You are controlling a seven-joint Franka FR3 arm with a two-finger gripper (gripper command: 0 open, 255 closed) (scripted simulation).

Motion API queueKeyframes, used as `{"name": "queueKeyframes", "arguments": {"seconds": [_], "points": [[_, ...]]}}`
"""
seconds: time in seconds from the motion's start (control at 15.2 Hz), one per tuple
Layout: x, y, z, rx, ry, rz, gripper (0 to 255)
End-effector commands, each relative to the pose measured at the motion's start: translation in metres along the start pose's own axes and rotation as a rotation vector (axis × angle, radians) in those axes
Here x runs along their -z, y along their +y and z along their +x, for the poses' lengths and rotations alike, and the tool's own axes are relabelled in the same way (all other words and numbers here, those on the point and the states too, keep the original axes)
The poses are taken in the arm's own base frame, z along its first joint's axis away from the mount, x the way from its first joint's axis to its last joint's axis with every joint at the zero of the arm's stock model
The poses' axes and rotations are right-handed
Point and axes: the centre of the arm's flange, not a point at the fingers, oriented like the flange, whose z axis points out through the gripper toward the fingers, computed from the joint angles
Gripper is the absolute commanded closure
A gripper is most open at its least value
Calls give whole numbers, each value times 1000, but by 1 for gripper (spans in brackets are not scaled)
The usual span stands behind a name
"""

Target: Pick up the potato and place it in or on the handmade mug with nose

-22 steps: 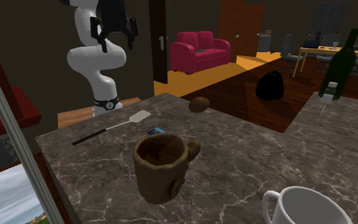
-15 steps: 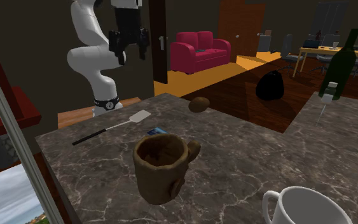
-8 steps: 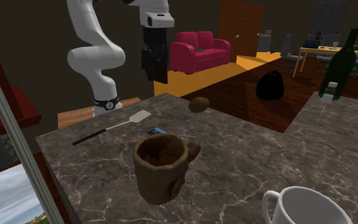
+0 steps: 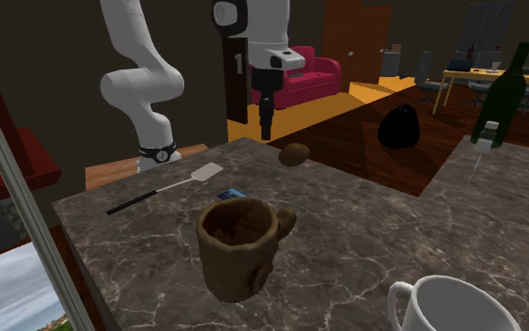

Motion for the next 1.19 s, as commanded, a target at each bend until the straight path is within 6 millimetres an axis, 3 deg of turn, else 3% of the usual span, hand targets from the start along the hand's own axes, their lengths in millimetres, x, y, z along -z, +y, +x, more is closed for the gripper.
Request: {"name": "queueKeyframes", "arguments": {"seconds": [0.0, 0.33, 0.79, 1.12], "points": [[-14, -11, 19, 83, 5, -1, 0], [-45, -40, 62, 268, 13, -4, 0], [-82, -40, 62, 268, 13, -4, 0], [-85, -40, 62, 268, 13, -4, 0]]}}
